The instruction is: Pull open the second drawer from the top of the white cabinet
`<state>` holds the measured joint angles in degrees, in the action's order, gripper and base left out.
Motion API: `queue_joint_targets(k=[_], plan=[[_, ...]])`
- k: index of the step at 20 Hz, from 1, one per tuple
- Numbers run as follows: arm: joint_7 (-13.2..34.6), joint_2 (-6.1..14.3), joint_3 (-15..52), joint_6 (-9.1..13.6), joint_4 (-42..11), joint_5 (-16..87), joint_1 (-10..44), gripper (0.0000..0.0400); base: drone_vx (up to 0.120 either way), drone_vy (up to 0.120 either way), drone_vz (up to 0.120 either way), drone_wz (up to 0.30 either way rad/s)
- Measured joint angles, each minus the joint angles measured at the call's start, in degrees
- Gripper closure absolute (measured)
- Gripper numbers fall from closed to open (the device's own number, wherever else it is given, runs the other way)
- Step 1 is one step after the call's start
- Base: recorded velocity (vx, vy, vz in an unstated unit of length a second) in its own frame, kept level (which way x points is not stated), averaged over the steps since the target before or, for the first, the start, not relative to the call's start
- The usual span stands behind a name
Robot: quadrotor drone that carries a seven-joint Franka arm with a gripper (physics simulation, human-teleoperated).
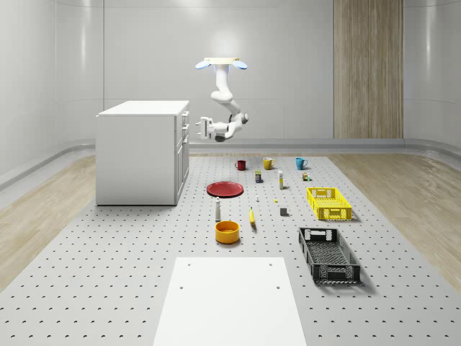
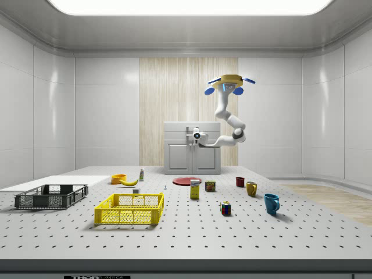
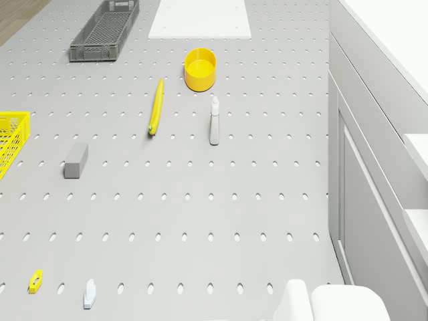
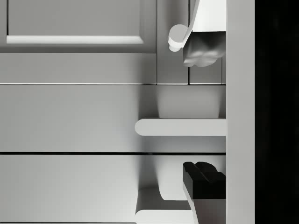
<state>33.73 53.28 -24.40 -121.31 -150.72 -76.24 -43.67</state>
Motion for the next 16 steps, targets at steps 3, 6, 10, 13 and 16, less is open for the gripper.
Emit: queue_joint_targets(k=[3, 6, 10, 13, 16], plan=[[-0.9, -1.2, 1.4, -0.8, 0.3, -2.0, -0.4, 0.01, 0.0, 0.0, 0.0, 0.0], [-2.2, -2.2, 2.3, -1.2, 0.1, -3.7, -0.5, 0.01, 0.0, 0.0, 0.0, 0.0], [-4.0, -3.2, 3.0, -1.2, -0.5, -5.4, -0.2, 0.01, 0.0, 0.0, 0.0, 0.0], [-5.0, -4.2, 4.0, -1.4, -0.6, -6.9, -0.1, 0.01, 0.0, 0.0, 0.0, 0.0], [-5.7, -5.0, 4.9, -1.4, -0.5, -8.2, 0.2, 0.01, 0.0, 0.0, 0.0, 0.0]])
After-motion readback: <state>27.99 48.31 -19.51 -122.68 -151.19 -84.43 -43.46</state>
